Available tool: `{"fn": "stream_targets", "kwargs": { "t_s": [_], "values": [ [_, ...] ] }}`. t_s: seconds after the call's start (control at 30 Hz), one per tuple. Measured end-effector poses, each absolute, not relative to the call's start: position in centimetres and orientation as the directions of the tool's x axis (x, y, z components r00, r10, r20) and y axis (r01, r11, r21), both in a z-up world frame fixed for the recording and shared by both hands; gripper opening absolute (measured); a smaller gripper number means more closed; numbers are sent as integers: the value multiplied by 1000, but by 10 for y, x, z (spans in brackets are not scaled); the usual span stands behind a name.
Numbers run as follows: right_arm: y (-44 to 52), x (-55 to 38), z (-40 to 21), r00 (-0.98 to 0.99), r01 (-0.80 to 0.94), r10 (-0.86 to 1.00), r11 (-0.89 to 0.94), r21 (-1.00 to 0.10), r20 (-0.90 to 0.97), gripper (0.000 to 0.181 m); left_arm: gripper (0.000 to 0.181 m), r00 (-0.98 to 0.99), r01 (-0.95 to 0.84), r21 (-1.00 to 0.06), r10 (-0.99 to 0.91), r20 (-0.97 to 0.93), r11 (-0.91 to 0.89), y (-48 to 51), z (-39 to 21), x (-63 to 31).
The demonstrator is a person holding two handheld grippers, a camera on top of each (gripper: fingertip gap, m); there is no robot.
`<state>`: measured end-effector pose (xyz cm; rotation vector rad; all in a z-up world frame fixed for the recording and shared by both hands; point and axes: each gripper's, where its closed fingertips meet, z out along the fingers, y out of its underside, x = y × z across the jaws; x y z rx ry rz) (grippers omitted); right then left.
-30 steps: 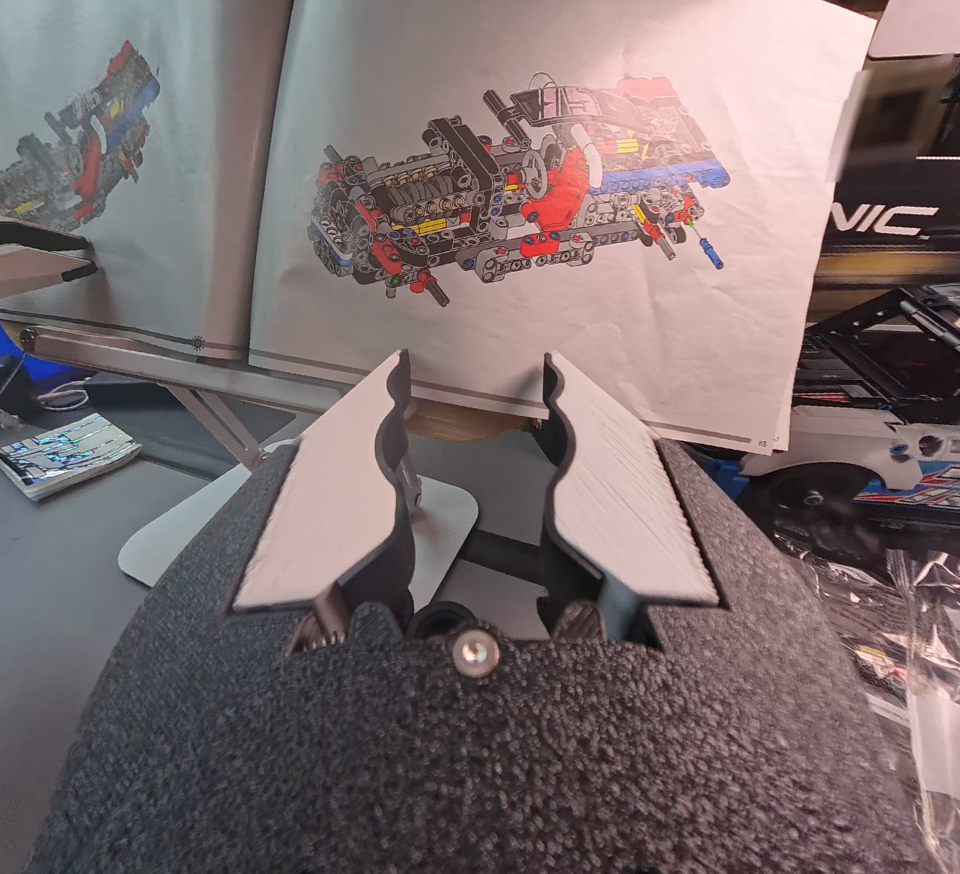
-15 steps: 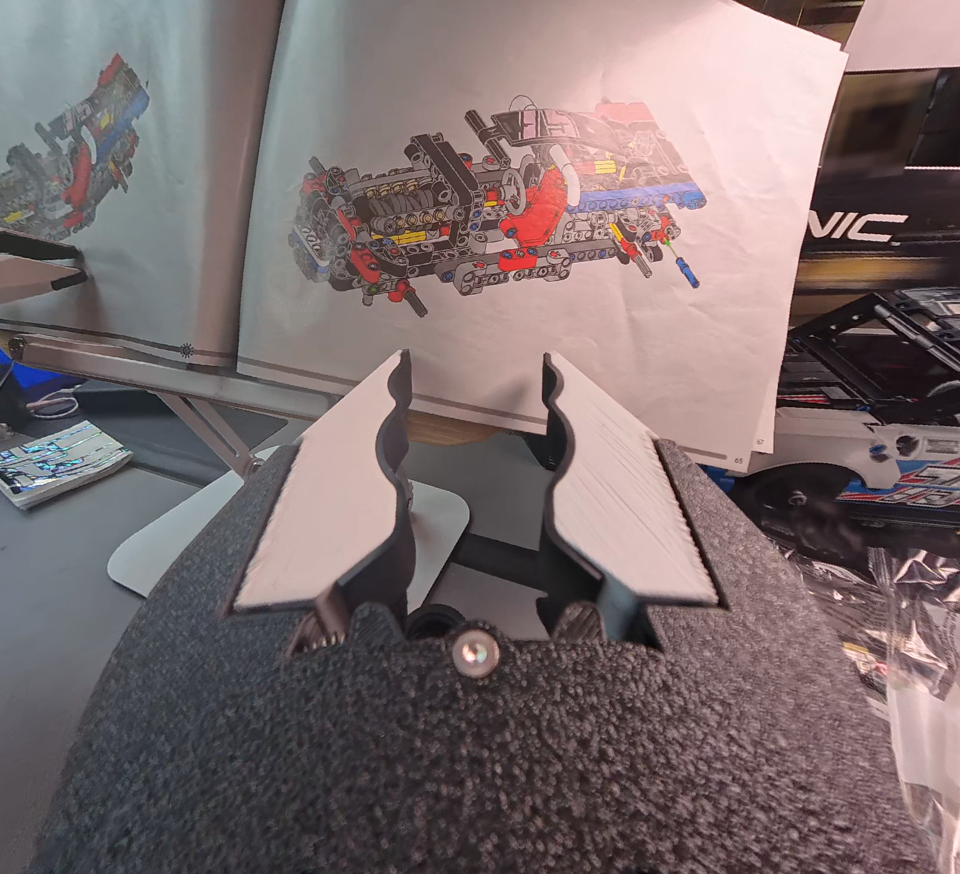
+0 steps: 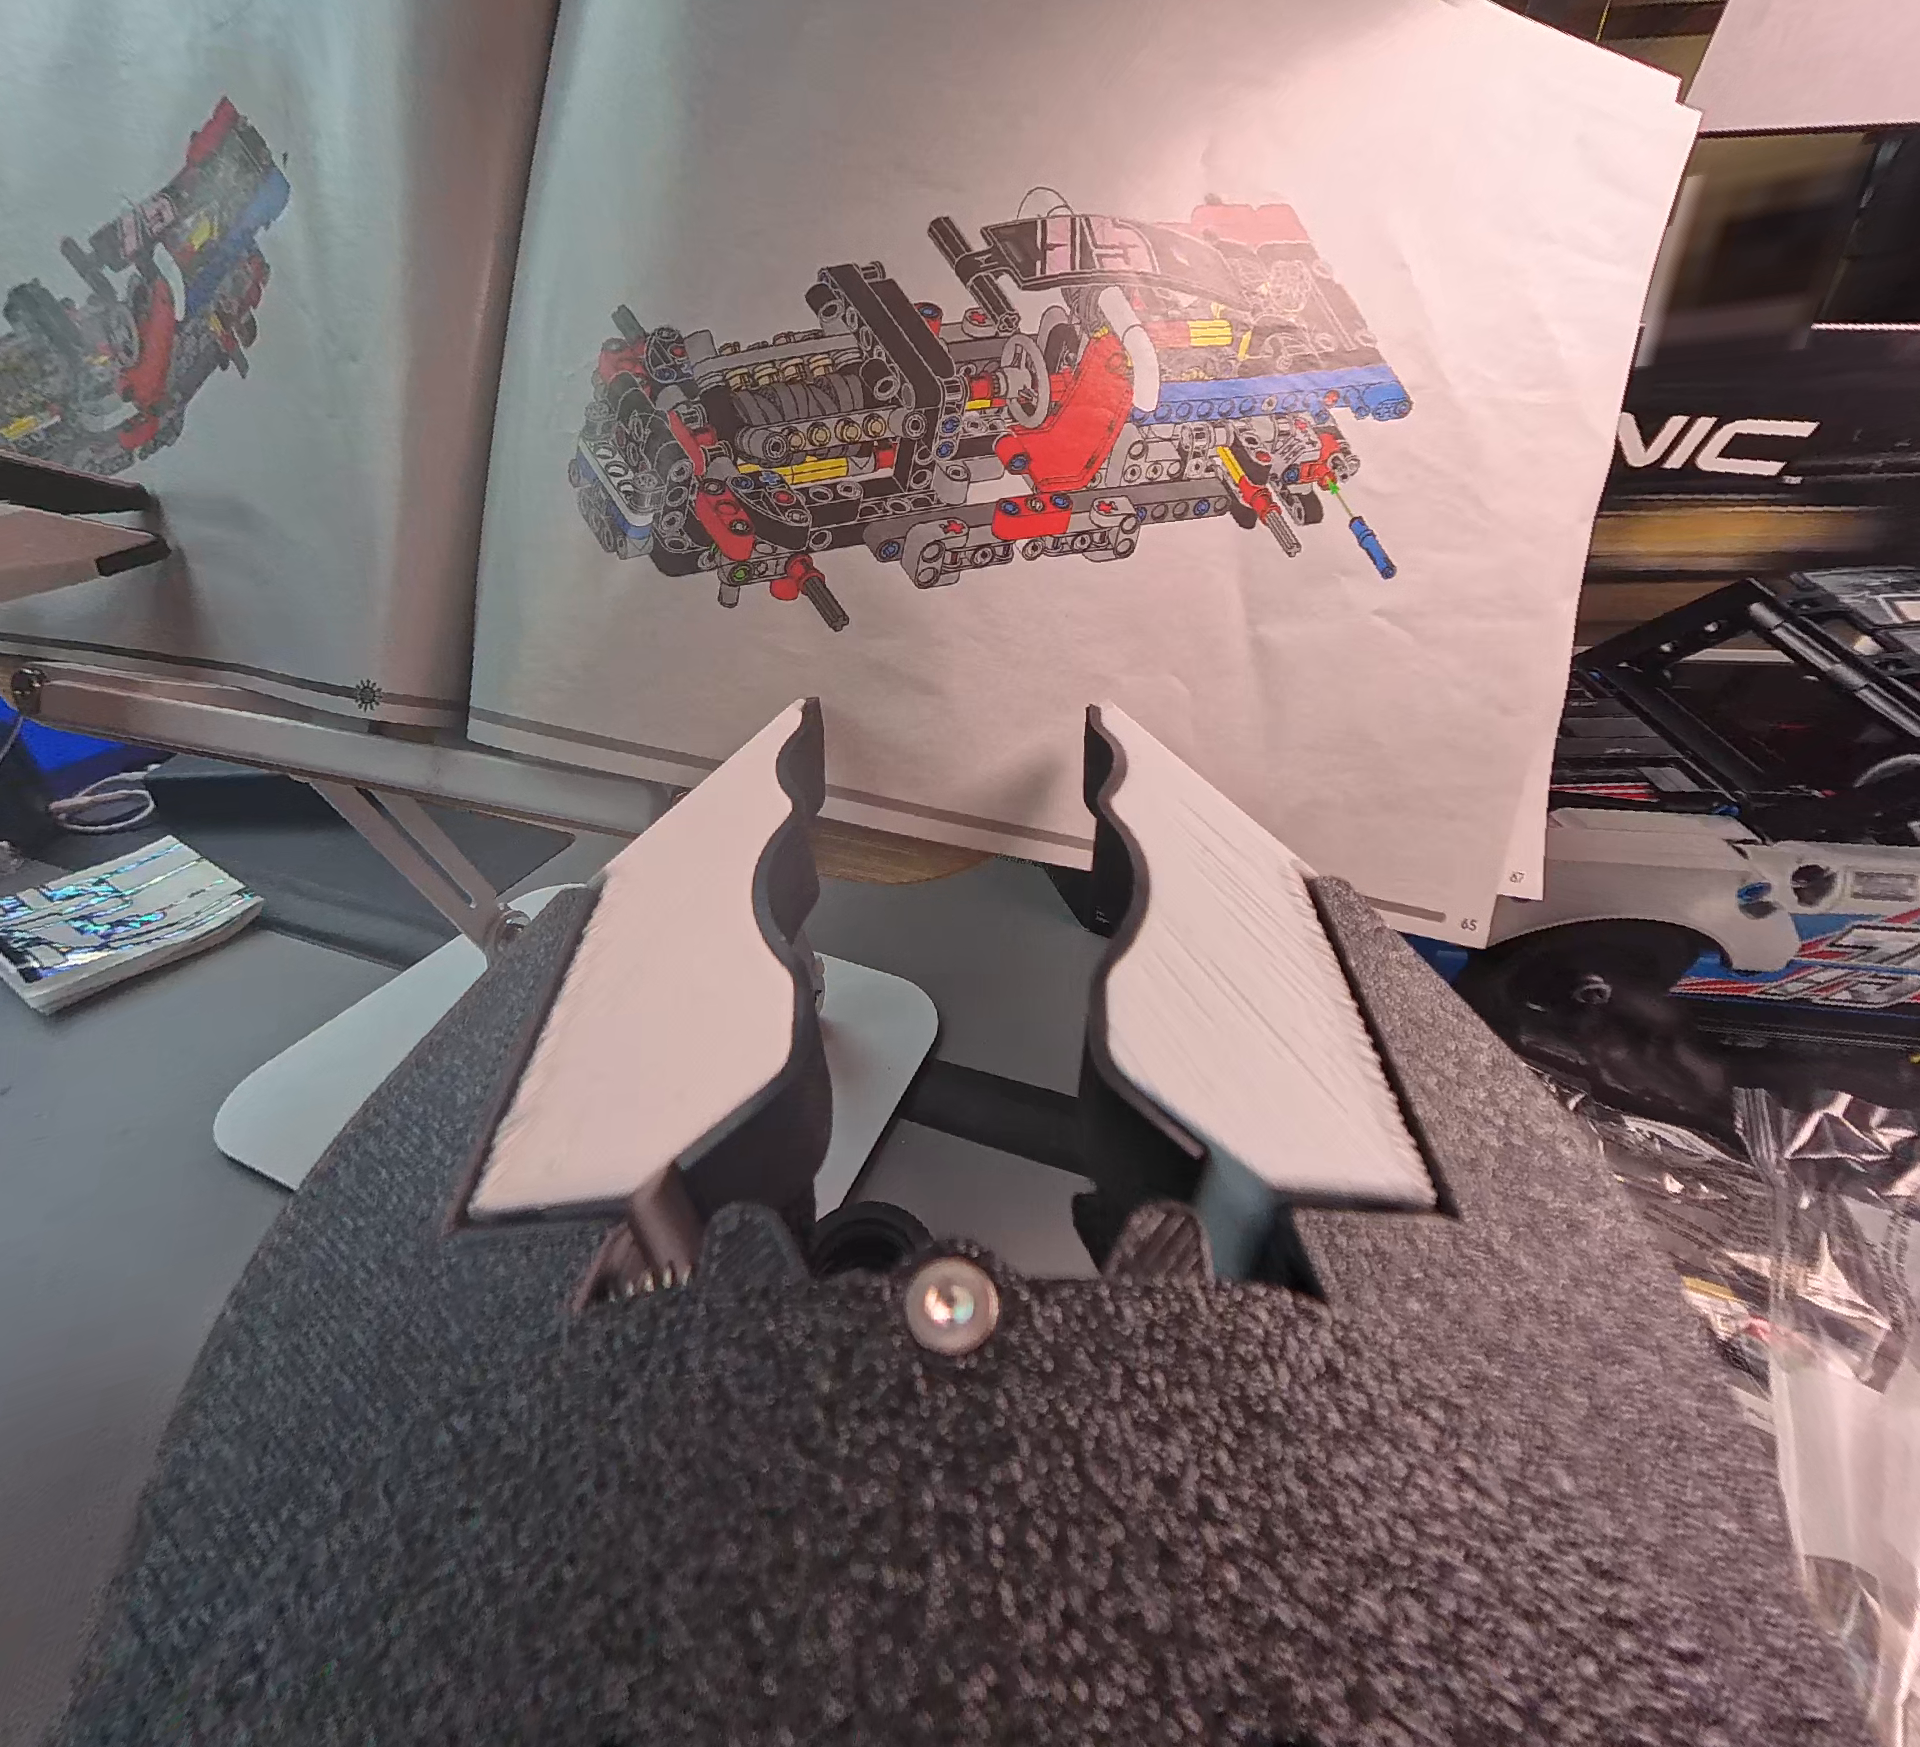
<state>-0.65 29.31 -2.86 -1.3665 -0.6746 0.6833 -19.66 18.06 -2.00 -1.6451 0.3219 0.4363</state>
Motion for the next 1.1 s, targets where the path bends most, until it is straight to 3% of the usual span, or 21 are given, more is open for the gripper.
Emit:
{"fn": "stream_targets", "kwargs": {
  "t_s": [0.67,1.1],
  "values": [
    [286,-8,-23,628,-46,777,99,-994,48,48,19,888,-449,-880,33,-459,-155,179,-20,-190],
    [238,-31,5,581,-25,789,263,-964,200,44,20,900,-428,-891,18,-435,-151,177,-18,-187]
  ]
}}
